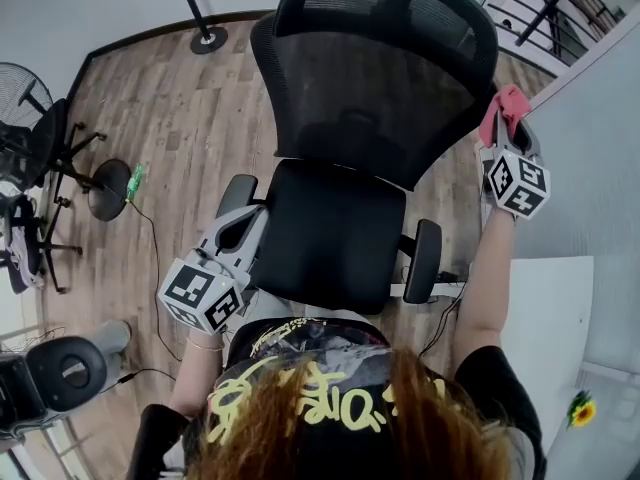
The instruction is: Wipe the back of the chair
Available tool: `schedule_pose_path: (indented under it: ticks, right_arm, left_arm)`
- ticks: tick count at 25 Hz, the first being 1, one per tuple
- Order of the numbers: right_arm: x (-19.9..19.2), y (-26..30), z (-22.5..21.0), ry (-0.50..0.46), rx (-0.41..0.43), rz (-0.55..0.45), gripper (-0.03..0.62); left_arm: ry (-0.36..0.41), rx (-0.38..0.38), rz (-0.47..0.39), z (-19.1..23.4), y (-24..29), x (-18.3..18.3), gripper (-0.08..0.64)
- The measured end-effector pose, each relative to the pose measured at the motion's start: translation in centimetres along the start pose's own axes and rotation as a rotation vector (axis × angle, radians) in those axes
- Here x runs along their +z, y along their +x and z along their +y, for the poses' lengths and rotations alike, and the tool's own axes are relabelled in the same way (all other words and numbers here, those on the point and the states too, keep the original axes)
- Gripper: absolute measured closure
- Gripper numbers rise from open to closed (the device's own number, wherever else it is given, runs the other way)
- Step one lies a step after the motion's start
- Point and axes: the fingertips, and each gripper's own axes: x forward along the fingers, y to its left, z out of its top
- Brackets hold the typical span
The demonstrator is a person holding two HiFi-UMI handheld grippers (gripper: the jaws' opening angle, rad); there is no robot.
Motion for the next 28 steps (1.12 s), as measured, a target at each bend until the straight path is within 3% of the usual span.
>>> schedule_pose_path:
  ticks: [12,22,28]
  right_arm:
    - [-2.8,3.2,0.3,0.041,-0.149,0.086,0.52]
    - [-1.7,4.4,1.9,0.117,-0.297,0.052,0.52]
    - [-1.8,5.1,4.4,0.139,-0.311,0.029,0.52]
  left_arm:
    - [0.053,-0.089,0.008,6.6,1.5,3.3,0.571]
    - [0.011,-0.142,0.032,12.4,2.8,4.3,0.571]
    - [-0.024,-0.159,0.055,15.0,3.3,3.3,0.571]
